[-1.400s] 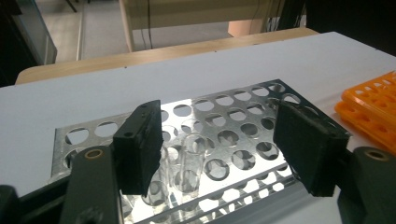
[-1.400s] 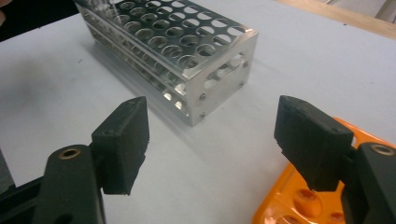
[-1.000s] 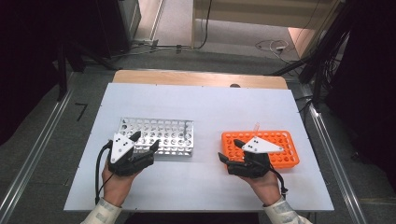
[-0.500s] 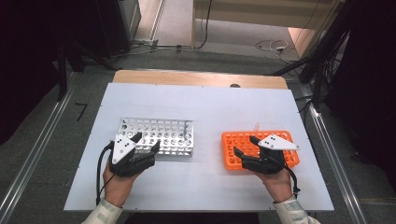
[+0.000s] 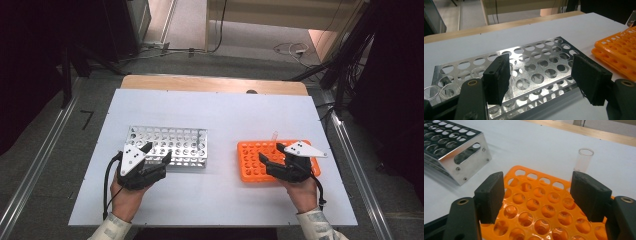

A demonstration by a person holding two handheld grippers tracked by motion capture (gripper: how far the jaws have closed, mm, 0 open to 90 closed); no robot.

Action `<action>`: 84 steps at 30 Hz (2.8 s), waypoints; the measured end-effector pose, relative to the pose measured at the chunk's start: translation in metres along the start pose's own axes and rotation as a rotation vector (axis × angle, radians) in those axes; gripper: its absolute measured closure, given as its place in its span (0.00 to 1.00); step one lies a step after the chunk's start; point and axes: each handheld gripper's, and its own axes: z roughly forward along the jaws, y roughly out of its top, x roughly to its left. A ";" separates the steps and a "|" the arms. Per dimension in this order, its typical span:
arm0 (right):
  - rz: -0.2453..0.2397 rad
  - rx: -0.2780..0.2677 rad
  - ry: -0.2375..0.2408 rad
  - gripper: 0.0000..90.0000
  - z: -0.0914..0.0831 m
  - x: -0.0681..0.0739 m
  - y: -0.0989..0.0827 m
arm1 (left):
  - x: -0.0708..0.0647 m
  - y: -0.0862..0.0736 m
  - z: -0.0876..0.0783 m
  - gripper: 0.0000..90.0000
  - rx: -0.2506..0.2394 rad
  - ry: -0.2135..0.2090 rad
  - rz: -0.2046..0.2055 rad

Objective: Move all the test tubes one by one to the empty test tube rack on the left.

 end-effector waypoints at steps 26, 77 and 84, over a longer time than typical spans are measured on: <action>0.038 0.023 -0.077 0.30 0.021 -0.022 -0.003 | -0.001 -0.001 0.001 0.34 0.001 -0.004 -0.003; 0.082 0.086 -0.128 0.73 0.044 -0.031 0.002 | -0.006 -0.002 0.004 0.35 0.012 -0.016 0.009; 0.094 0.102 -0.139 0.78 0.046 -0.032 0.004 | -0.006 -0.002 0.004 0.35 0.014 -0.018 0.010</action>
